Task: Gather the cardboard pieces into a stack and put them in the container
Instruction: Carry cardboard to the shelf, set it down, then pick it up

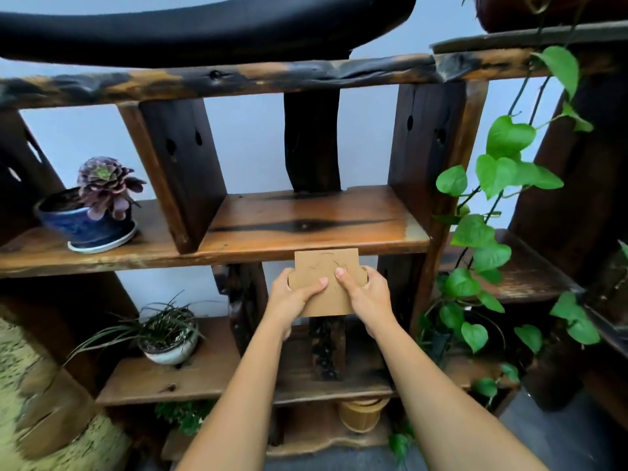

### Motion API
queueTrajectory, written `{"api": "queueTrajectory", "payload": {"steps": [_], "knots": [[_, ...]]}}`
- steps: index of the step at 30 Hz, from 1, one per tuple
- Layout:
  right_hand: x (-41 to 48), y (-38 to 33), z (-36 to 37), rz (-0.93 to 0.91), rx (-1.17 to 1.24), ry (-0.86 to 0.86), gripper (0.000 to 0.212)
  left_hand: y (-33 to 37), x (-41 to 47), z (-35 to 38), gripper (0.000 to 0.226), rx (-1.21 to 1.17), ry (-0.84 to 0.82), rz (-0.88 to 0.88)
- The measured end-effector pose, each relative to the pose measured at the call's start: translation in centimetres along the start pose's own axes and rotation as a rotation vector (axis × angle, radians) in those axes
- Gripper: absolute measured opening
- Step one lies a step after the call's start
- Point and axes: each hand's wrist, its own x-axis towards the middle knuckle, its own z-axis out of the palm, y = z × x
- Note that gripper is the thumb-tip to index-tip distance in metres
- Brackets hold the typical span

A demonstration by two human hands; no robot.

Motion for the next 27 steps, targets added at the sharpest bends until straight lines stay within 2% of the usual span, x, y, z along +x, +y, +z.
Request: {"api": "queueTrajectory", "payload": {"steps": [4, 8, 11, 15, 20, 27], "knots": [[-4.3, 3.5, 0.4, 0.066, -0.051, 0.006, 0.043, -4.2, -3.4, -1.1, 0.047, -0.007, 0.004, -0.125], [-8.6, 6.1, 1.2, 0.133, -0.094, 0.035, 0.045, -7.8, -6.2, -2.4, 0.051, 0.008, -0.002, -0.188], [-10.3, 7.2, 1.2, 0.152, -0.108, 0.068, 0.055, -9.3, -6.9, -2.7, 0.052, 0.025, 0.019, -0.175], [-14.1, 9.0, 1.1, 0.191, -0.093, 0.102, 0.047, -12.2, -9.3, -3.8, 0.06, 0.088, -0.047, -0.195], [-16.8, 10.6, 0.6, 0.218, -0.07, 0.148, 0.067, -12.9, -11.5, -3.9, 0.057, 0.08, -0.11, -0.19], [-20.4, 11.4, -1.0, 0.246, -0.082, 0.225, 0.061, -14.0, -14.3, -2.9, 0.058, 0.078, -0.201, -0.172]]}}
